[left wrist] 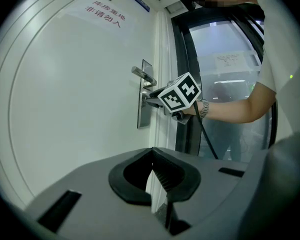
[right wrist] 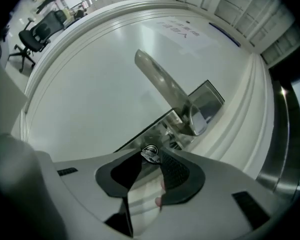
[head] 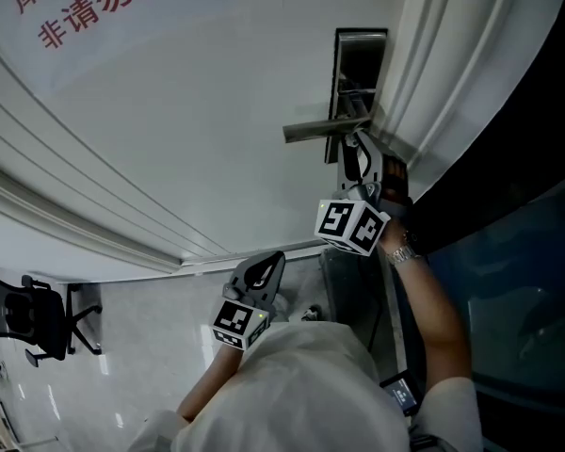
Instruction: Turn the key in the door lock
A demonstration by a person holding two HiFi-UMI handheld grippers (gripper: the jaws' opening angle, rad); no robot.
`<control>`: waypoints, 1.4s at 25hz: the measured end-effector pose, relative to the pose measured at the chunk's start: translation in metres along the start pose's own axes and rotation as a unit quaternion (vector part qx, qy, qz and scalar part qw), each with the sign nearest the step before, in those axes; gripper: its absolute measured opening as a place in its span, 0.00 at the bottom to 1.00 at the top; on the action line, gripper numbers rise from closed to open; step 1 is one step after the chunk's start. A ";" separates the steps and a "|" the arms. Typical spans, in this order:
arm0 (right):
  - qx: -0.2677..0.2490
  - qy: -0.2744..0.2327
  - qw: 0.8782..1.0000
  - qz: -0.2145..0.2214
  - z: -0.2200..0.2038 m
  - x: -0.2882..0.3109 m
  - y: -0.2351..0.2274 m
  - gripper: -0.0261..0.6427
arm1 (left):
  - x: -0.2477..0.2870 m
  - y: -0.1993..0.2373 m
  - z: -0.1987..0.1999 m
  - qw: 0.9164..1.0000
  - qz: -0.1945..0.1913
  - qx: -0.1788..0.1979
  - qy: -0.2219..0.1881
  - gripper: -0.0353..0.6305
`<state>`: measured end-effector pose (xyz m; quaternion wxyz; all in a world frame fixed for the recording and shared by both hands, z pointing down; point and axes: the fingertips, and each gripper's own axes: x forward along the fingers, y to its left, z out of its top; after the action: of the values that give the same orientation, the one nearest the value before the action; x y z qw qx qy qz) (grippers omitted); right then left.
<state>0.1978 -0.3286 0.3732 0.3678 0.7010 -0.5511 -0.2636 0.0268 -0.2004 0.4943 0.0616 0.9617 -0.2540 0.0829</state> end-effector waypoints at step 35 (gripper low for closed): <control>0.460 0.009 0.880 0.119 -0.041 -0.060 0.060 0.05 | 0.007 0.002 -0.007 1.000 0.009 -0.004 0.012 0.06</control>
<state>0.1793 -0.2686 0.4432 0.0370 0.7226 -0.6865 0.0717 0.0312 -0.2041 0.5031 0.0683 0.9581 -0.2618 0.0940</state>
